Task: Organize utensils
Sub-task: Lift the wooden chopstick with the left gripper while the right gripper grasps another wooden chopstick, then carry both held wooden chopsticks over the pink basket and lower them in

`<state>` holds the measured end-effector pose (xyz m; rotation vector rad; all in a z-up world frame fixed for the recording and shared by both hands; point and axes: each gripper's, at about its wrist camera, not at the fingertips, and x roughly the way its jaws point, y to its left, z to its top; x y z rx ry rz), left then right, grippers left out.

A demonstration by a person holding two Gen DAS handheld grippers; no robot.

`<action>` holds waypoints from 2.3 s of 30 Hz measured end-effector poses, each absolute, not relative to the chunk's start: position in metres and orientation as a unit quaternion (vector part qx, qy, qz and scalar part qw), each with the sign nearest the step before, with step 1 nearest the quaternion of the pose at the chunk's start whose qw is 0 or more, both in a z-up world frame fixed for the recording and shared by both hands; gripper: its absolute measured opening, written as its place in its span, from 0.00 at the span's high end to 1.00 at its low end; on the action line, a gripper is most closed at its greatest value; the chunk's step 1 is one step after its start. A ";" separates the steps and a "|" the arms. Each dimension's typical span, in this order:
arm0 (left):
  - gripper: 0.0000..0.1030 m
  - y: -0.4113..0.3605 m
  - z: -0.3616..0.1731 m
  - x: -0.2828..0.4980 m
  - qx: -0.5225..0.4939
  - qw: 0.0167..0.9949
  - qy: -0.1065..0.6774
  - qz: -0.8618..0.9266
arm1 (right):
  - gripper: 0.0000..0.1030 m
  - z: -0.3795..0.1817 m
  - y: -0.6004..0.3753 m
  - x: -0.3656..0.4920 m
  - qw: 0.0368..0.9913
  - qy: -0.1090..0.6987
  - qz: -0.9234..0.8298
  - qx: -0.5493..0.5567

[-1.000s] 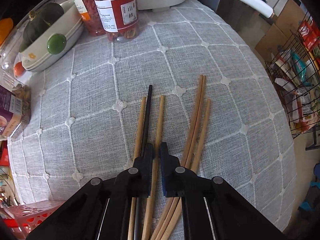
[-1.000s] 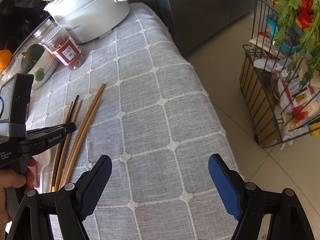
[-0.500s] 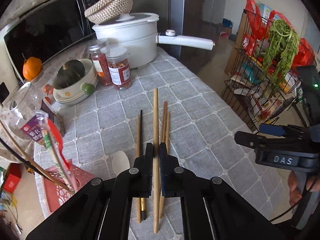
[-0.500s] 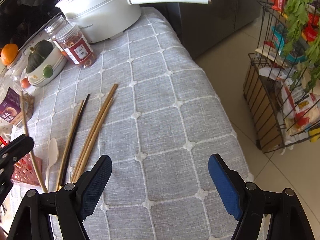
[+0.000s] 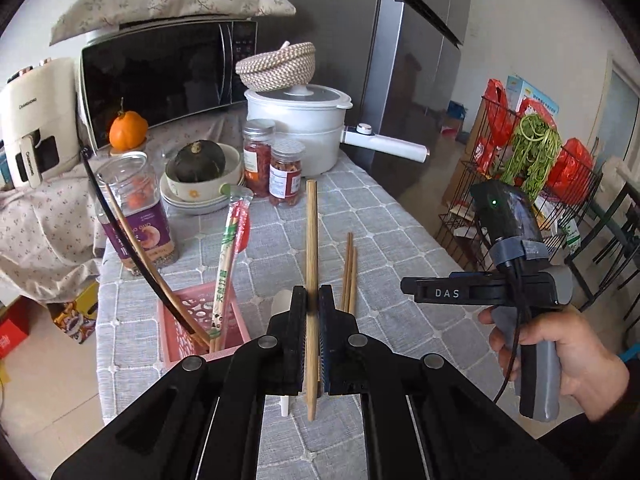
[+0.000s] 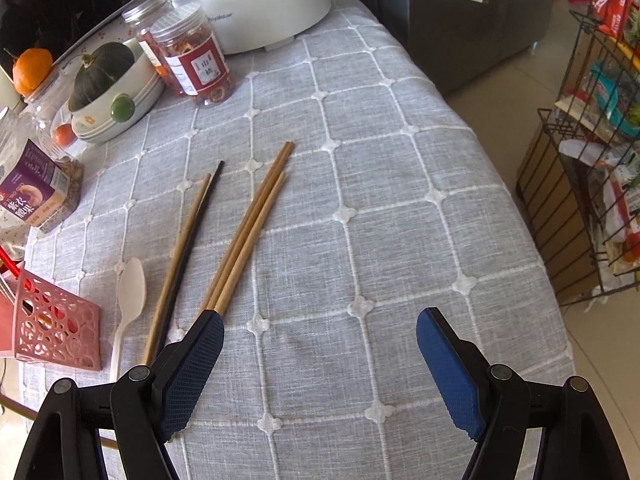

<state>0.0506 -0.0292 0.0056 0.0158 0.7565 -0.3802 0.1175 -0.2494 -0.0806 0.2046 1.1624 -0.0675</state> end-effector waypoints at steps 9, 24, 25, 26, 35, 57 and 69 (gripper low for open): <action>0.94 0.015 0.004 0.047 -0.032 0.912 0.371 -0.174 | 0.19 -0.117 -0.231 0.154 0.816 0.566 -0.052 0.104; 0.94 0.042 -0.001 0.051 -0.050 0.907 0.383 -0.167 | 0.30 -0.145 -0.222 0.182 0.808 0.575 -0.094 0.081; 0.94 0.043 -0.001 0.051 -0.050 0.907 0.383 -0.166 | 0.31 -0.146 -0.223 0.182 0.805 0.579 -0.099 0.086; 0.94 0.044 -0.002 0.051 -0.050 0.907 0.383 -0.165 | 0.33 -0.147 -0.224 0.182 0.800 0.585 -0.104 0.087; 0.94 0.050 0.000 0.053 -0.051 0.911 0.379 -0.156 | 0.87 -0.144 -0.229 0.178 0.799 0.591 -0.094 0.057; 0.94 0.061 0.065 0.019 -0.073 0.958 0.240 -0.138 | 0.94 0.017 -0.226 0.087 0.905 0.393 0.034 0.161; 0.94 0.077 0.060 0.038 -0.088 0.976 0.185 -0.074 | 0.94 0.046 -0.198 0.073 0.921 0.346 0.082 0.157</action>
